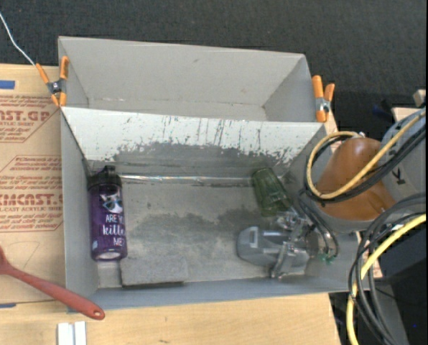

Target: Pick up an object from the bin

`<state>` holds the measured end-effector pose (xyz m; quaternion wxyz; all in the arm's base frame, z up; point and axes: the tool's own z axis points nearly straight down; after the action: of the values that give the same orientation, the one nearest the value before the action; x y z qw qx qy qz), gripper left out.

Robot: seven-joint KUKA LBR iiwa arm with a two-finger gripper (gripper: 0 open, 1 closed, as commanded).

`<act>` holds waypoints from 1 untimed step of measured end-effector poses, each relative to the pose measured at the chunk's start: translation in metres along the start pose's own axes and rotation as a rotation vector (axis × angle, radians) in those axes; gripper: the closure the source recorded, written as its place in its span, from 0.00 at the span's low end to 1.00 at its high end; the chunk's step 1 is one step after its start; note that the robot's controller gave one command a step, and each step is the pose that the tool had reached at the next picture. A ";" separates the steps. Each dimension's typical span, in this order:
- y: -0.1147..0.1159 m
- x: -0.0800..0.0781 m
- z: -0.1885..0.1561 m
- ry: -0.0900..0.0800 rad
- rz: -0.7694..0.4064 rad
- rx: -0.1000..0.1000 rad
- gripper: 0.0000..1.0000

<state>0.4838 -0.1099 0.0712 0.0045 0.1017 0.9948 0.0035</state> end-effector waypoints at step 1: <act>0.000 0.001 -0.003 0.003 0.001 0.000 1.00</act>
Offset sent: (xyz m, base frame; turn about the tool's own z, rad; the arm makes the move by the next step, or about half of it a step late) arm 0.0000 -0.0001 0.0490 0.0000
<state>0.4828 -0.1098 0.0743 0.0031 0.1021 0.9948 0.0035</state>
